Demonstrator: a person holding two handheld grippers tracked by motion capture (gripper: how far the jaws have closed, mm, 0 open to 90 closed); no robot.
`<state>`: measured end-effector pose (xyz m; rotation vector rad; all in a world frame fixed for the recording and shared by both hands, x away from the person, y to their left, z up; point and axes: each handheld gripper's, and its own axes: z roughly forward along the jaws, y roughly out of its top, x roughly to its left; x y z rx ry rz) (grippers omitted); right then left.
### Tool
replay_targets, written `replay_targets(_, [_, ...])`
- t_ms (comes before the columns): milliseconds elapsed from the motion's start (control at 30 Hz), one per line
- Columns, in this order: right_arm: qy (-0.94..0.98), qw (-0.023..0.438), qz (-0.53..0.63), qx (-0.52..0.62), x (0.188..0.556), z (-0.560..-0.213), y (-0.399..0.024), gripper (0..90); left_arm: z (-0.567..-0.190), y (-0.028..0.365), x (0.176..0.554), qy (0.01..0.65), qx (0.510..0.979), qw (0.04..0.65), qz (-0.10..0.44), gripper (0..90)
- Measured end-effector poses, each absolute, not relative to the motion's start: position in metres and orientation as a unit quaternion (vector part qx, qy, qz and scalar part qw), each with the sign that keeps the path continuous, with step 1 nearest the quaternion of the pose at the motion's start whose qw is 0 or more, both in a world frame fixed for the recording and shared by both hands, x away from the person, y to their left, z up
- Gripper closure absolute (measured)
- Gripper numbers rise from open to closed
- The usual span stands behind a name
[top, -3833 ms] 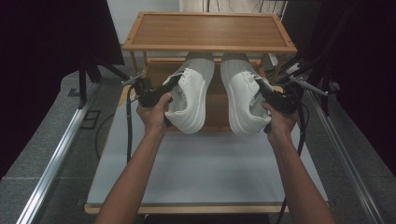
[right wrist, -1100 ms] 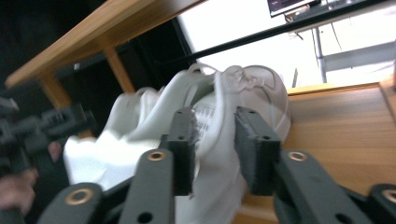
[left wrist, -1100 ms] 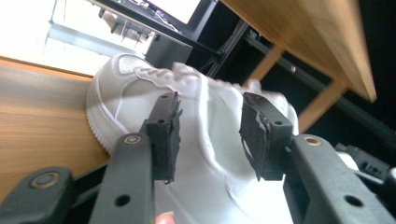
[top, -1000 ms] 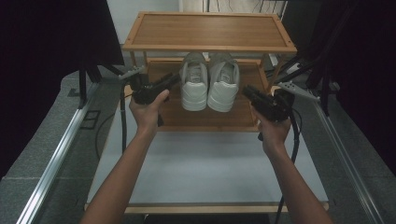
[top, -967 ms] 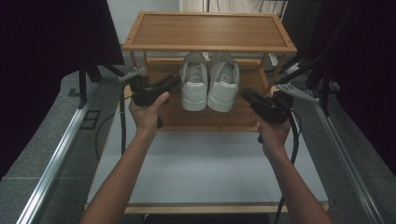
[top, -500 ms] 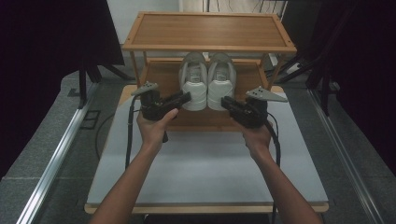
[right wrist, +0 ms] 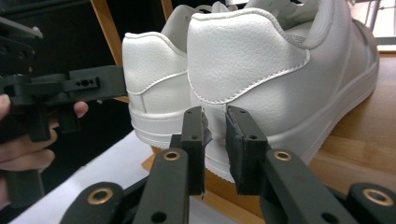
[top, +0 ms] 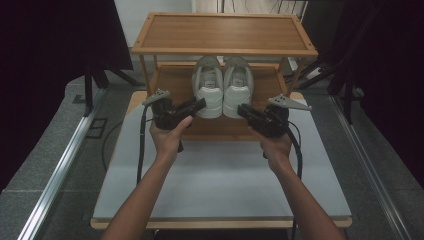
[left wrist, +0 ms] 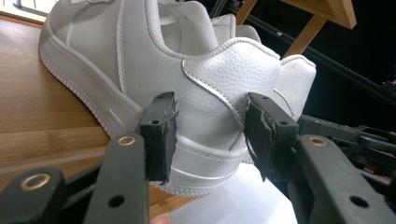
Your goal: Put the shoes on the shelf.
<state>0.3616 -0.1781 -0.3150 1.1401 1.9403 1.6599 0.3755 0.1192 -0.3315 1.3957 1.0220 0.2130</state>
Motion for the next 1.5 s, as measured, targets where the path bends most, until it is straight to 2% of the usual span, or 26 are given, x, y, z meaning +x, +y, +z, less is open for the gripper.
replay_targets(167, [0.686,0.161,0.588,0.397,0.362,-0.315,-0.180,71.5,-0.332,0.120,0.375,0.447,0.614,0.644,0.094,53.9])
replay_targets(367, [0.683,0.184,0.595,0.382,0.352,-0.318,-0.179,61.8,-0.331,0.122,0.368,0.437,0.618,0.643,0.116,54.0])
replay_targets(700, [0.677,0.194,0.600,0.378,0.331,-0.332,-0.202,54.8,-0.339,0.140,0.341,0.428,0.629,0.637,0.124,50.0])
replay_targets(1033, [0.680,0.209,0.588,0.384,0.303,-0.364,-0.241,53.7,-0.371,0.161,0.303,0.432,0.631,0.633,0.118,48.4])
replay_targets(1333, [0.691,0.216,0.570,0.389,0.278,-0.402,-0.266,52.5,-0.401,0.160,0.270,0.423,0.670,0.598,0.120,45.5])
replay_targets(1500, [0.693,0.222,0.562,0.393,0.274,-0.409,-0.273,52.0,-0.409,0.159,0.263,0.420,0.669,0.600,0.122,45.4])
